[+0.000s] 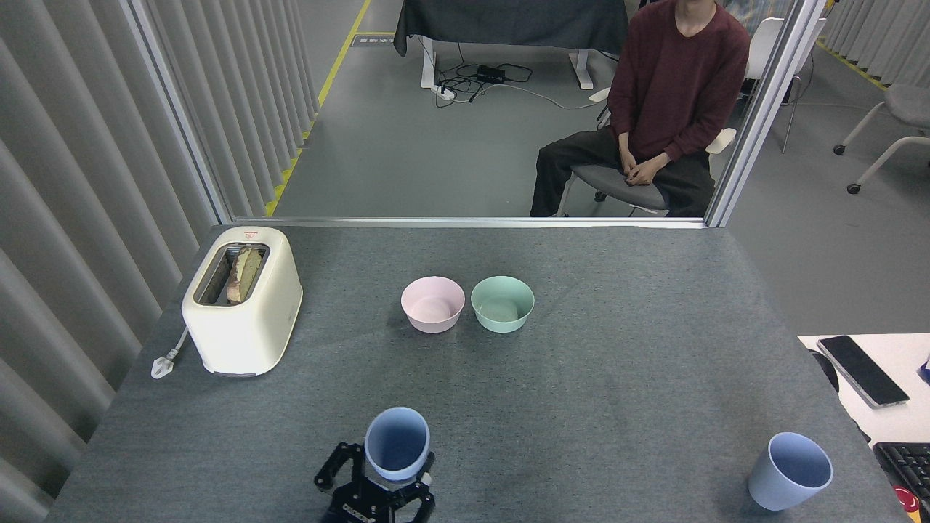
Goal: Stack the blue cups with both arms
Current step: 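Carry the blue cup toward the table's near center and lower it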
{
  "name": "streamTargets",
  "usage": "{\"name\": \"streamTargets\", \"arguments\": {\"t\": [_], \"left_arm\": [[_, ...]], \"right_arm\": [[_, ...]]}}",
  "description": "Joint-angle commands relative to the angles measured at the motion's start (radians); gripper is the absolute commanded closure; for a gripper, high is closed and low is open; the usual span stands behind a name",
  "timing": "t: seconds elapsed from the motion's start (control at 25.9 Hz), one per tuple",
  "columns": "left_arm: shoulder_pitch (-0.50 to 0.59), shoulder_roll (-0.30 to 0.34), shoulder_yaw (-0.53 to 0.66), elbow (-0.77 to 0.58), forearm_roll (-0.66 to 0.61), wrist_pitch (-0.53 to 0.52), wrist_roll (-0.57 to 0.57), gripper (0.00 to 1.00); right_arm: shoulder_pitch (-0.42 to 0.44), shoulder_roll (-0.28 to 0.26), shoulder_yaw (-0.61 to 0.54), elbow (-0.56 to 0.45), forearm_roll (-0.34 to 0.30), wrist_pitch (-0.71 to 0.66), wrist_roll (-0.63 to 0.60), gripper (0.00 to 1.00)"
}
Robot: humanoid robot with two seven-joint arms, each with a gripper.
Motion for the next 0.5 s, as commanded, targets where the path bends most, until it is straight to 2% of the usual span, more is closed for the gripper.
{"name": "streamTargets", "arguments": {"t": [0.0, 0.19, 0.39, 0.43, 0.46], "left_arm": [[-0.016, -0.053, -0.071, 0.057, -0.066, -0.005, -0.001, 0.60], [-0.006, -0.099, -0.085, 0.122, -0.107, -0.014, 0.018, 0.60], [-0.035, -0.144, -0.080, 0.174, -0.107, -0.007, 0.030, 0.46], [-0.035, -0.151, -0.082, 0.174, -0.107, -0.007, 0.030, 0.39], [-0.037, -0.159, -0.082, 0.177, -0.107, -0.005, 0.030, 0.19]], "right_arm": [[-0.001, -0.001, 0.000, -0.002, 0.000, -0.002, 0.000, 0.00], [0.004, -0.001, 0.000, -0.007, 0.000, -0.002, 0.000, 0.00], [0.005, -0.001, -0.002, -0.007, 0.000, -0.002, 0.000, 0.00], [0.005, -0.001, 0.000, -0.007, 0.000, -0.002, 0.000, 0.00], [0.007, -0.001, 0.000, -0.007, 0.000, -0.002, 0.000, 0.00]]}}
